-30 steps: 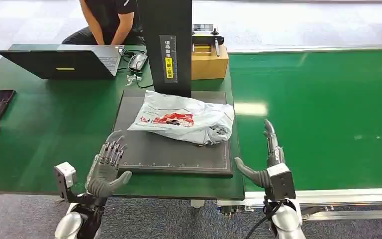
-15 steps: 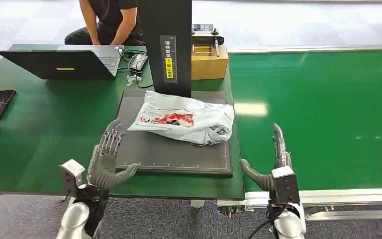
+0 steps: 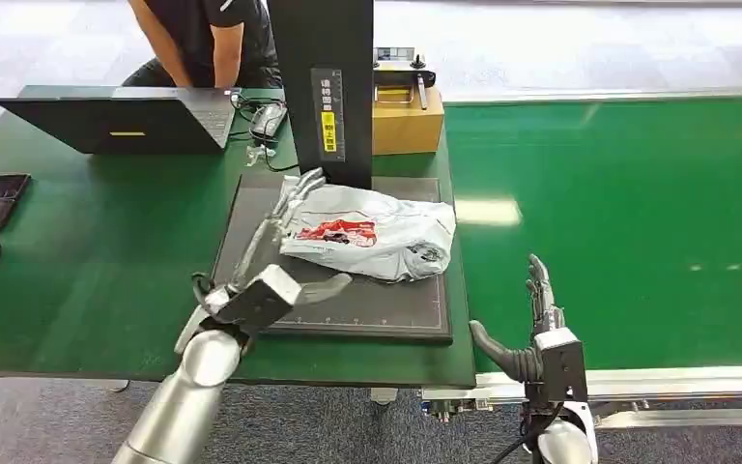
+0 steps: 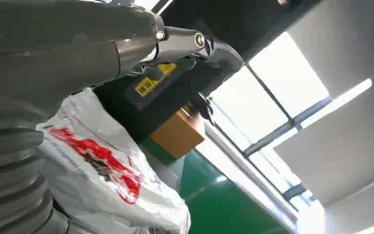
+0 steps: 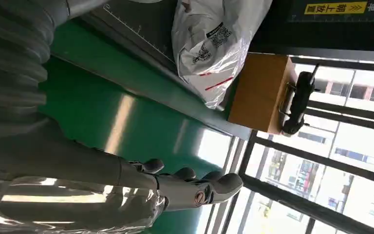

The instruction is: Moved the parcel from conveyor to table for the left to box.

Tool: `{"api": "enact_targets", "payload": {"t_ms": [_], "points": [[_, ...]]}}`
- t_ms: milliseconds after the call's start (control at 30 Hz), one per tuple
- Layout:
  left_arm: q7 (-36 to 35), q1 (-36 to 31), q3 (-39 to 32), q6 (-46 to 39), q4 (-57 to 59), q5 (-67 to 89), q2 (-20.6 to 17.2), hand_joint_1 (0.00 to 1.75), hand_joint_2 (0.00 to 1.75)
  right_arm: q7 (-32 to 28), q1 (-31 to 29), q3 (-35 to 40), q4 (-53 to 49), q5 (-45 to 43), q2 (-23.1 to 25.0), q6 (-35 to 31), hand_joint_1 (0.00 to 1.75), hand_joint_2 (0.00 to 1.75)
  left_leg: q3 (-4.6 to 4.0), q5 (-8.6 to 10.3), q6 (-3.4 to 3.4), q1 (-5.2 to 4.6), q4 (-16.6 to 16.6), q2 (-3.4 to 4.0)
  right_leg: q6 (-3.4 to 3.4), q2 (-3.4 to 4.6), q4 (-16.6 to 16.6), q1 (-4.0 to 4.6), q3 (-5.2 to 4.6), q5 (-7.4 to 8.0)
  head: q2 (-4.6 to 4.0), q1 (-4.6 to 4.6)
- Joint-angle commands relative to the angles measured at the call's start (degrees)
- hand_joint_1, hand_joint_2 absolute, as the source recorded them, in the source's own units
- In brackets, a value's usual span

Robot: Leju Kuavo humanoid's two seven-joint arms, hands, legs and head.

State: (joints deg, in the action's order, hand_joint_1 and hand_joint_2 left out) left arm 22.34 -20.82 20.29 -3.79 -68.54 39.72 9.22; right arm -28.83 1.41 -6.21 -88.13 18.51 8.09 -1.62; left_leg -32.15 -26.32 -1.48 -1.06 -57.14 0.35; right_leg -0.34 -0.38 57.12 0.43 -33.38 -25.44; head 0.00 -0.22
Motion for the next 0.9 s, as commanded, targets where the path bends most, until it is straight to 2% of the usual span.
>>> {"api": "enact_targets", "payload": {"t_ms": [33,67,100,133,167,300,433,567,900], "points": [[-4.6,-15.9,11.9,5.1,22.4,5.4,2.6,0.00,1.75,0.3,3.8,-3.3,-3.5,-0.2,1.4,0.3,0.00,1.75,0.04,0.07,0.17,0.05,0.1,-0.39,0.07,-0.33,-0.1,0.02,0.14,-0.04,0.00,0.02],[-7.1,-17.3,13.1,5.3,24.8,7.4,2.9,0.00,1.75,0.4,4.4,-3.9,-4.7,-0.2,2.0,0.3,0.00,1.75,-0.01,0.04,0.12,0.06,0.0,-0.34,0.05,-0.30,0.0,0.04,0.09,-0.05,0.00,0.00],[-7.1,-17.5,13.2,5.3,25.1,7.4,3.0,0.00,1.75,0.4,4.7,-4.0,-5.0,-0.2,2.0,0.4,0.00,1.75,0.00,0.07,0.20,0.08,0.0,-0.59,0.08,-0.52,0.0,0.05,0.17,-0.09,0.00,0.00],[-8.5,-18.3,13.4,5.6,27.0,7.8,3.3,0.00,1.75,0.9,5.3,-4.4,-6.2,-0.2,2.5,0.8,0.00,1.75,0.02,0.05,0.17,0.06,0.0,-0.45,0.07,-0.40,0.0,0.03,0.13,-0.08,0.00,0.00],[-13.4,-19.5,13.6,5.0,29.6,9.1,3.6,0.00,1.75,1.2,5.8,-5.3,-7.3,0.4,3.4,1.2,0.00,1.75,0.04,0.03,0.13,0.04,0.0,-0.32,0.05,-0.28,0.0,0.02,0.12,-0.06,0.00,0.02],[-20.3,-21.9,13.3,3.8,34.8,12.5,3.9,0.00,1.75,1.8,7.3,-6.6,-9.7,1.4,4.8,2.9,0.00,1.75,0.04,0.02,0.16,0.04,0.0,-0.23,0.05,-0.16,0.0,0.02,0.08,-0.06,0.00,0.02],[-22.5,-21.7,11.3,3.2,35.4,12.5,3.8,0.00,1.75,1.9,7.9,-6.9,-10.6,1.9,5.2,3.2,0.00,1.75,0.03,0.01,0.13,0.04,0.0,-0.13,0.04,-0.06,0.0,0.02,0.05,-0.04,0.00,0.02],[-27.3,-20.4,8.3,1.1,33.0,14.3,1.6,0.00,1.75,1.7,9.3,-7.7,-13.1,1.9,6.1,3.5,0.00,1.75,0.07,-0.01,0.17,0.06,0.0,-0.01,0.05,0.06,0.0,0.04,0.06,-0.03,0.00,0.00],[-30.3,-17.5,0.9,0.4,33.6,17.5,-3.0,0.00,1.75,1.5,9.6,-6.6,-13.0,2.3,5.8,3.9,0.00,1.75,0.17,-0.01,0.22,0.06,0.2,0.26,0.04,0.33,-0.1,0.03,0.11,0.04,0.00,0.00]]}}
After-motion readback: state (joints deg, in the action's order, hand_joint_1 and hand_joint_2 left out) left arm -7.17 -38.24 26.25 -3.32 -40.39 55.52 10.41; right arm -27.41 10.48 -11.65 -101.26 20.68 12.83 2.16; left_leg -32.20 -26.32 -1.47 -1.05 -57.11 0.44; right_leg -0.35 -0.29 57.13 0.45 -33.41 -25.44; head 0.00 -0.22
